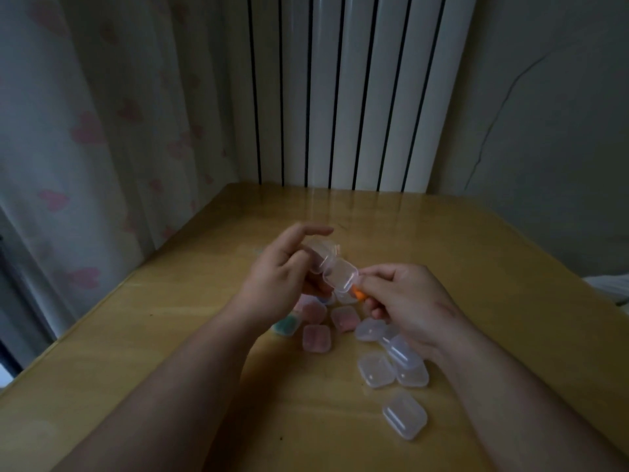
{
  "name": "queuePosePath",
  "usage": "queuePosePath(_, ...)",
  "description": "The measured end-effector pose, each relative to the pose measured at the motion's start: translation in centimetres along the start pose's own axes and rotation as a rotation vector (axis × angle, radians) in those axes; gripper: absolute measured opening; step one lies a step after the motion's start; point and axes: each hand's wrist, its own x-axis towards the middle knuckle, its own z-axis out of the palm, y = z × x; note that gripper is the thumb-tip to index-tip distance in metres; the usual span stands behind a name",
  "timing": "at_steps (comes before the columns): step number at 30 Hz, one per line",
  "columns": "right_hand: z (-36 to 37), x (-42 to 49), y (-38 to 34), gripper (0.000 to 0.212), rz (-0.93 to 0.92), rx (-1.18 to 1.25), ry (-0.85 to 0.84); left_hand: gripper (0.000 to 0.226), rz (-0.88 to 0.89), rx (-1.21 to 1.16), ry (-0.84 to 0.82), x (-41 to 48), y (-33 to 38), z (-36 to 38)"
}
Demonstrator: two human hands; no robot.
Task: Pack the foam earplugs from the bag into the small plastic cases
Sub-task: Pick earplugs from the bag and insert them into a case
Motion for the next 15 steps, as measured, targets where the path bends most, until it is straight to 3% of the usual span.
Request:
queuePosePath(6,-0.1,-0.1,0.1,0.003,-0.033,0.101,0.006,0.029,-0.094,-0.039,-0.053,-0.2,0.4,0.2)
queuePosePath(11,-0.5,0.1,-0.1,0.016,-0.147,0.058,0.189,0.042,-0.057,0.169,0.027,0.2,-0.4,0.6)
queuePosePath(15,0.4,-0.4,-0.5,0.025,-0.237,0.045,0.128,0.043,-0.072,0.175,0.053,0.4,-0.8,0.8)
